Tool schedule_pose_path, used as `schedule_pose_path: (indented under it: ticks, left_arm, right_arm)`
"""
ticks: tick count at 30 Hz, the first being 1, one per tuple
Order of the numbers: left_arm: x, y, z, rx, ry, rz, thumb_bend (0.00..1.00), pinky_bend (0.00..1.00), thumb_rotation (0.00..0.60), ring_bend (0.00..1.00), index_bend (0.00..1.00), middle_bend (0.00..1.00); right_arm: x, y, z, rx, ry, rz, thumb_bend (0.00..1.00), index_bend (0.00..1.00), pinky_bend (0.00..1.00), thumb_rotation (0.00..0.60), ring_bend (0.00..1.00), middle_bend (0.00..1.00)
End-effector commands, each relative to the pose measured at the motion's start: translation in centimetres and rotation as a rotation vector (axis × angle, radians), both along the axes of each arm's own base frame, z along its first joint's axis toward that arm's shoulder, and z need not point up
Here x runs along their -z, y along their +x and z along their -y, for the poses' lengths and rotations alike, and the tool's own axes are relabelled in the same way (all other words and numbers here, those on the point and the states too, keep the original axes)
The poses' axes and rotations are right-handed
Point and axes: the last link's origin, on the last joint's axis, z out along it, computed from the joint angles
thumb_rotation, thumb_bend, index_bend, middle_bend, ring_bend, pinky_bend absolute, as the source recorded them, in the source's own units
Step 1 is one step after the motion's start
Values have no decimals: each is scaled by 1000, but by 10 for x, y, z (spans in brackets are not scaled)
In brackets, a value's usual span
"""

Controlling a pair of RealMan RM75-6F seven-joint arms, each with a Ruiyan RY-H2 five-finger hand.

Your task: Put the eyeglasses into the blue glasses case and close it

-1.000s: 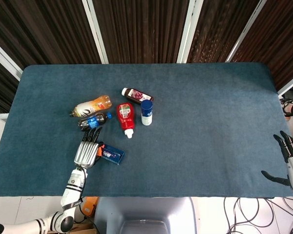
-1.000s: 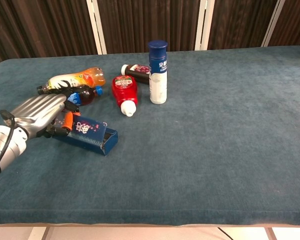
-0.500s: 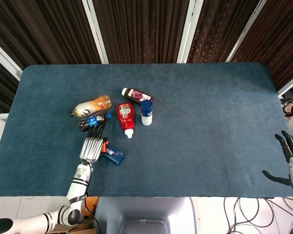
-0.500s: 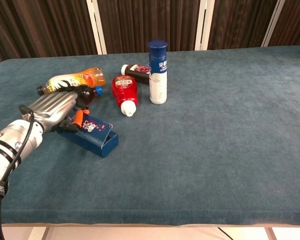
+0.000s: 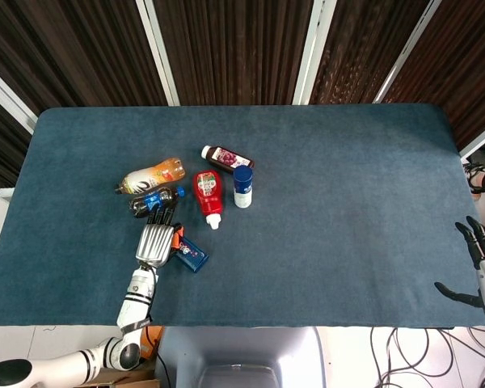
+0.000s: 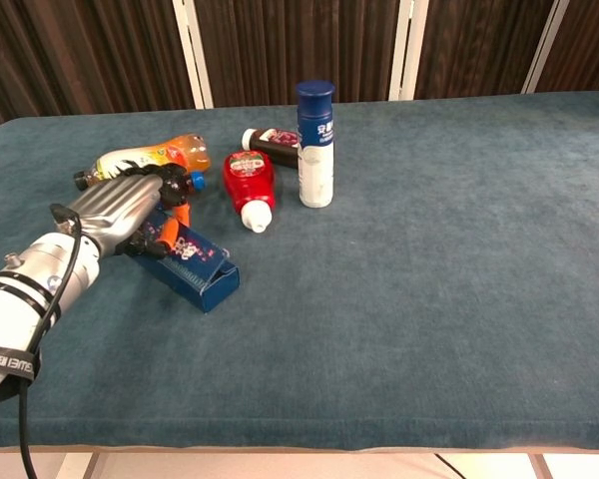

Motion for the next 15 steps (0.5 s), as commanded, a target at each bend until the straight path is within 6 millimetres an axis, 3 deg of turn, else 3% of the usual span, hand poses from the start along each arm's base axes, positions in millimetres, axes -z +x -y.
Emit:
schedule_pose_path:
  ticks: [1, 15]
  left_arm:
    - [0, 1, -1, 3, 5, 2, 435, 0, 600, 0, 357, 33]
    - [2, 13, 3, 47, 3, 63, 436, 0, 600, 0, 265, 16]
  right_arm:
    - [0, 0, 0, 0, -1, 0, 83, 0, 0, 600, 0, 0]
    - [-1, 0, 0, 2, -3, 2, 83, 0, 0, 600, 0, 0]
